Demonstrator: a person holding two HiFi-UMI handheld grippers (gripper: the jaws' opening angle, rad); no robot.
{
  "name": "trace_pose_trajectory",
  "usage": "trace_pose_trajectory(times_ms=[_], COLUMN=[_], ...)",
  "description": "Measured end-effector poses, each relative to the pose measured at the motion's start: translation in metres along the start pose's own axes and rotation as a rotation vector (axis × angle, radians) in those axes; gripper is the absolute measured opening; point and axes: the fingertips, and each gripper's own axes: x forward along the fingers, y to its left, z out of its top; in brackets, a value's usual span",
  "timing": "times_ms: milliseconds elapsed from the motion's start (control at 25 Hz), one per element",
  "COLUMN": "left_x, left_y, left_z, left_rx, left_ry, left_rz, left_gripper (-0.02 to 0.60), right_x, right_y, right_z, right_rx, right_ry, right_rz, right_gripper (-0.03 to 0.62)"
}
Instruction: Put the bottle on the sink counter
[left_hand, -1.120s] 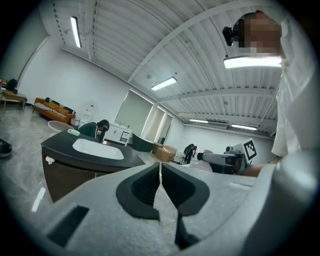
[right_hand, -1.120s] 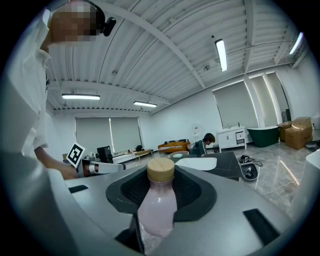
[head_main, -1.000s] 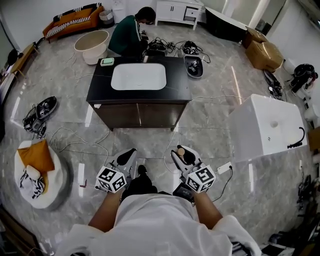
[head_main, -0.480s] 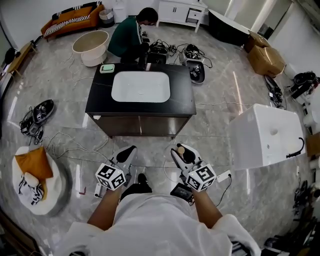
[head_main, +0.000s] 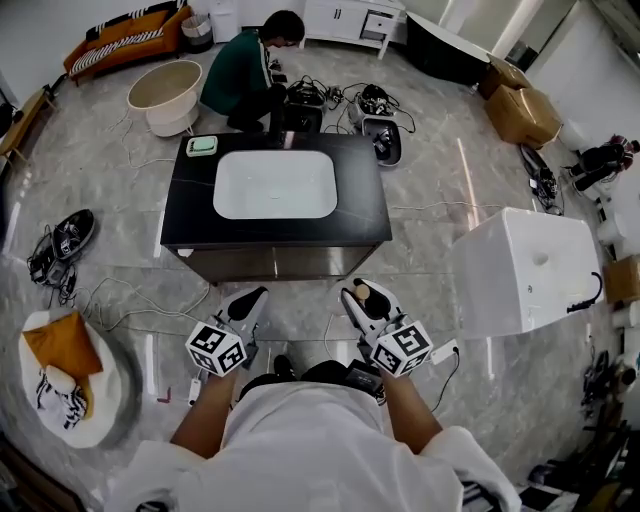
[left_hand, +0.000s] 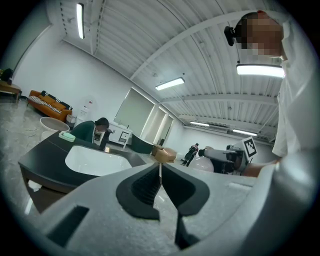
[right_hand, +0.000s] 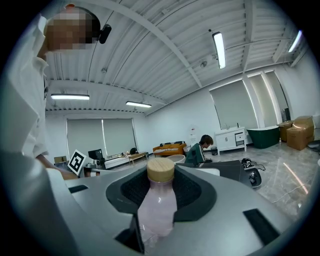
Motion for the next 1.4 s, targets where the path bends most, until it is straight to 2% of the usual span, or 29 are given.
trace_pose_trajectory(times_ms=[320,640,1040,1400], left_x=[0.05,0.124,0.211,0.26], left_y=[0.025,0.046,0.064,0.087], left_z=[0.011,0.027,0.06,0.067], left_rx=[0.003,0.017,0.047,0.073], left_ry=[0.013,0.037,0.049,0.08], left_rz=[-0.033,-0.028,0.029,0.087], left_gripper=[0.028,0.028,0.028,0.028], right_x=[0.018,0.046,0.085,0.121], right_y=[-0.038,-0.107,-0.203,-0.271], right_z=[0.005,0.014,0.042,0.055], right_rx=[0.004,0.02,0.005,-0.033], right_ry=[-0.002,-0.002,0.007,0.009], right_rz=[-0.029,-0.026,0.005,-0.008], right_gripper=[0.138,0.138,0.138,0.138])
